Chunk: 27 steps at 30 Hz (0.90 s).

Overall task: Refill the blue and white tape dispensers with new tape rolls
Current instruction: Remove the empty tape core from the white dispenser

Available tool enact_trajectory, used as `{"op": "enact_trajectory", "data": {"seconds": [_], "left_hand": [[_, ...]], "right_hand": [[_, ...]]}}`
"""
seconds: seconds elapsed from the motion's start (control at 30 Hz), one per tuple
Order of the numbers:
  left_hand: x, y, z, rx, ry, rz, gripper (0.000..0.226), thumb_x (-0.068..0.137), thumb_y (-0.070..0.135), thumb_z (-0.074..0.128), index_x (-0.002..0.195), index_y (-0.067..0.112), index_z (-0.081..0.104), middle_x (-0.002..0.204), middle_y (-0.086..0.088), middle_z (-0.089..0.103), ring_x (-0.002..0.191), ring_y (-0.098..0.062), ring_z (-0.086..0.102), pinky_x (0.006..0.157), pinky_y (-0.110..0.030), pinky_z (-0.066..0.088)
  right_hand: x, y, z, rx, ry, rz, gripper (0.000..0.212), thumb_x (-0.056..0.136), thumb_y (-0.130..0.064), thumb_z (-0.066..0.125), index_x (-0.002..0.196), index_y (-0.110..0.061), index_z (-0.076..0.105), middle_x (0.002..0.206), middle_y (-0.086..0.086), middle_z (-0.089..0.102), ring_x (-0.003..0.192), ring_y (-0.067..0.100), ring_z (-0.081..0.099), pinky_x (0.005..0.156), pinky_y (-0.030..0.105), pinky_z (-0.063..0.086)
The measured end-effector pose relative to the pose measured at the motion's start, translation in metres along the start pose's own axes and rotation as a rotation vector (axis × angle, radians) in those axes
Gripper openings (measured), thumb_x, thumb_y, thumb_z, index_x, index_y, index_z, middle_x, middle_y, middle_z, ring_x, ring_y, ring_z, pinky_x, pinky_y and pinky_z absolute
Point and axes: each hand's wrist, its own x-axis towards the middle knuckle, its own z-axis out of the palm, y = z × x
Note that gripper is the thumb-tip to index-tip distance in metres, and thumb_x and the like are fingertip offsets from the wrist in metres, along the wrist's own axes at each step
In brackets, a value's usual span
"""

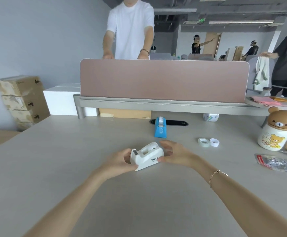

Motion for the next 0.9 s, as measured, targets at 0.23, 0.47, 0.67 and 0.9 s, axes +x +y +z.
{"op": "enact_trajectory", "data": {"seconds": [0.23, 0.47, 0.67, 0.9], "left_hand": [[0.0, 0.018, 0.013, -0.094, -0.087, 0.084, 0.034, 0.072, 0.025, 0.071, 0.101, 0.042, 0.065, 0.109, 0.013, 0.072, 0.106, -0.007, 0.066, 0.1, -0.039, 0.049], [0.015, 0.026, 0.03, -0.077, -0.149, 0.093, 0.06, 0.077, 0.028, 0.075, 0.127, 0.041, 0.044, 0.122, 0.031, 0.053, 0.109, 0.014, 0.052, 0.104, -0.023, 0.039], [0.02, 0.014, 0.042, -0.148, -0.055, 0.157, 0.047, 0.073, 0.026, 0.078, 0.115, 0.036, 0.059, 0.116, 0.021, 0.066, 0.103, 0.014, 0.059, 0.094, -0.021, 0.044], [0.023, 0.01, 0.042, -0.132, -0.043, 0.201, 0.044, 0.071, 0.024, 0.081, 0.11, 0.035, 0.064, 0.111, 0.024, 0.068, 0.104, 0.008, 0.061, 0.09, -0.018, 0.045]], "right_hand": [[-0.027, 0.006, -0.01, 0.029, 0.038, -0.011, 0.046, 0.068, -0.022, 0.082, 0.108, -0.016, 0.06, 0.112, 0.0, 0.067, 0.11, 0.012, 0.062, 0.099, 0.032, 0.049], [-0.058, 0.013, -0.021, -0.166, 0.139, 0.059, 0.049, 0.064, -0.043, 0.079, 0.101, -0.025, 0.054, 0.108, -0.008, 0.064, 0.105, 0.011, 0.059, 0.092, 0.033, 0.05], [-0.069, 0.023, -0.013, -0.072, 0.207, 0.024, 0.044, 0.066, -0.04, 0.079, 0.1, -0.025, 0.056, 0.103, -0.013, 0.067, 0.099, 0.003, 0.063, 0.089, 0.027, 0.052], [-0.077, 0.032, -0.004, 0.019, 0.274, -0.011, 0.042, 0.068, -0.041, 0.077, 0.104, -0.034, 0.057, 0.101, -0.015, 0.068, 0.098, -0.001, 0.062, 0.09, 0.025, 0.051]]}}
